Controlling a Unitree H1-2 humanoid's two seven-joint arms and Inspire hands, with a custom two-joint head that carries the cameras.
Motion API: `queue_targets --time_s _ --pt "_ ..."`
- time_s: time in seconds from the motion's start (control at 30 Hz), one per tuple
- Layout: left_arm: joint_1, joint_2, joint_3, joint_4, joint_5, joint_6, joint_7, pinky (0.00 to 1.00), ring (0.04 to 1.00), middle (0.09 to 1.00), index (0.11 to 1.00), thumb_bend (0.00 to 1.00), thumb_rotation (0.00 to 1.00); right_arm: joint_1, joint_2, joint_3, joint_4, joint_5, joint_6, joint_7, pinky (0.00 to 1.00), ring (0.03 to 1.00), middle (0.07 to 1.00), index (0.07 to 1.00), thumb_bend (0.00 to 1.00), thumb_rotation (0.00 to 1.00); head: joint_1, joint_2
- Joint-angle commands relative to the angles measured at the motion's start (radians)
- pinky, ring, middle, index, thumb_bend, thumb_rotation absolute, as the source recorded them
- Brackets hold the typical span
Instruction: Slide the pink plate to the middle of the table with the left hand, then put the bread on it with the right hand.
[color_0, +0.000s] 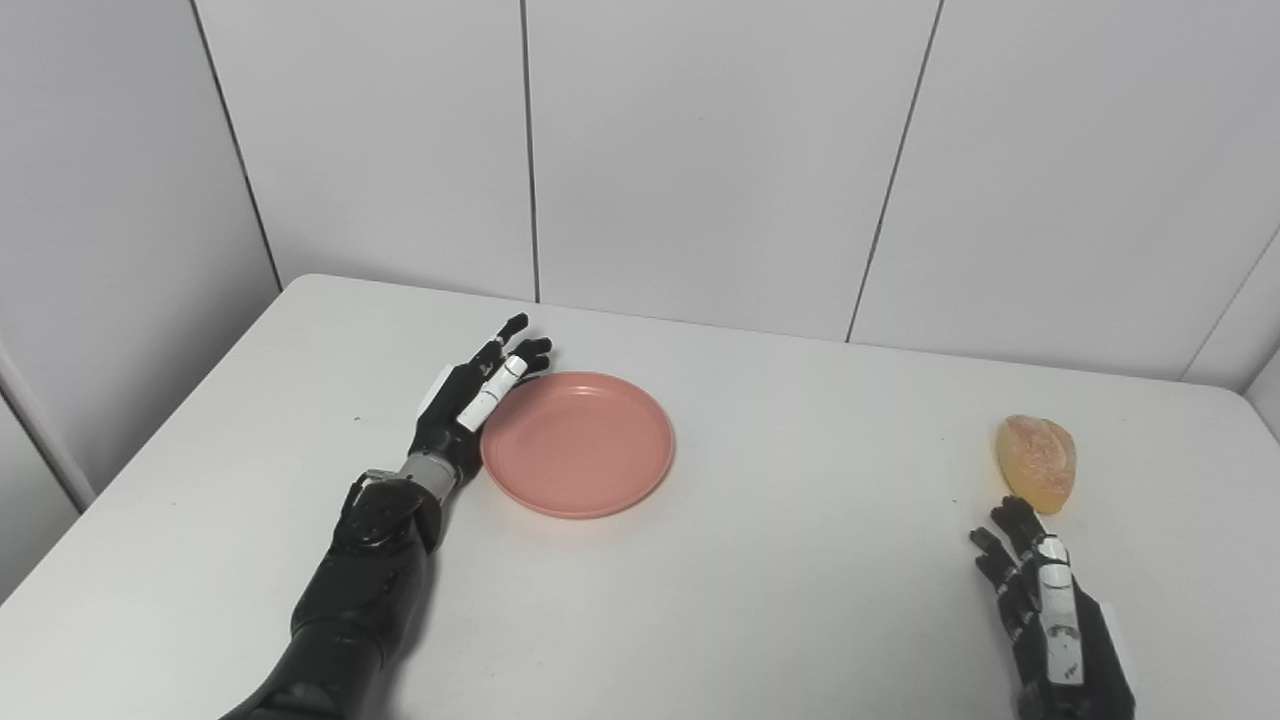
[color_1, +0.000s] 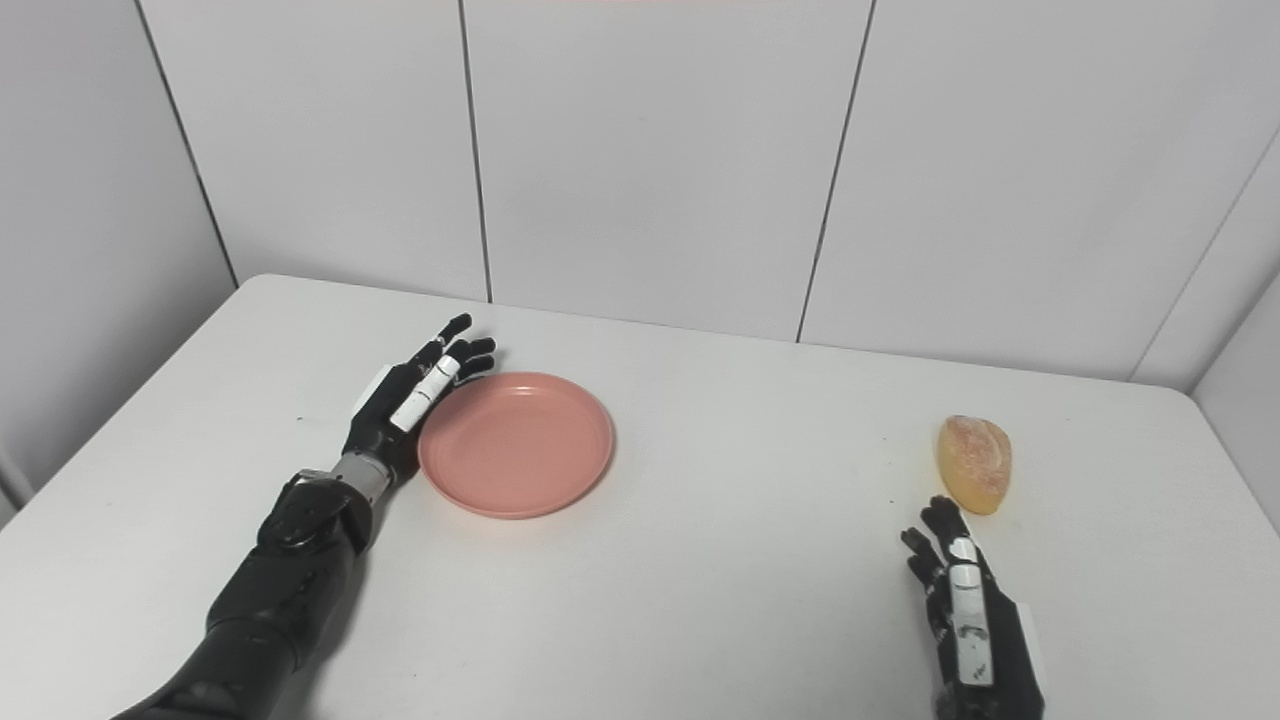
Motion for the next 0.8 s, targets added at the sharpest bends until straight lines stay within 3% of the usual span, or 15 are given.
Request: queue_targets --time_s 0.0,0.17,0.43,0.77 --pt "-0.006 -0.053 -0.033 -0.013 0.015 0.029 -0.04 0.85 0.864 0.849 0.918 0.85 0.67 -0.011 0.009 0.007 -0.002 -0.005 0.008 0.004 0.94 0.89 0.925 0.898 0.78 0.91 -0.002 0.001" --pt "0.0 -0.072 -0.045 -0.034 0.019 0.042 -0.03 0.86 0.878 0.854 0.928 0.86 0.68 -0.014 0.011 0.011 -0.002 -0.014 0.007 0.002 0.93 0.888 0.923 0.898 0.79 0.92 -0.012 0.003" --pt "0.042 -0.116 -0.056 -0.161 0.028 0.132 0.01 0.87 0.891 0.87 0.95 0.83 0.7 -0.015 0.025 0.015 -0.011 -0.03 0.02 -0.007 0.92 0.885 0.929 0.898 0.77 0.92 -0.047 0.015" --pt "0.075 -0.159 -0.05 -0.229 0.052 0.191 0.058 0.88 0.869 0.854 0.942 0.79 0.71 -0.019 0.05 0.028 -0.018 -0.056 0.022 -0.025 0.9 0.877 0.913 0.884 0.78 0.91 -0.099 0.026"
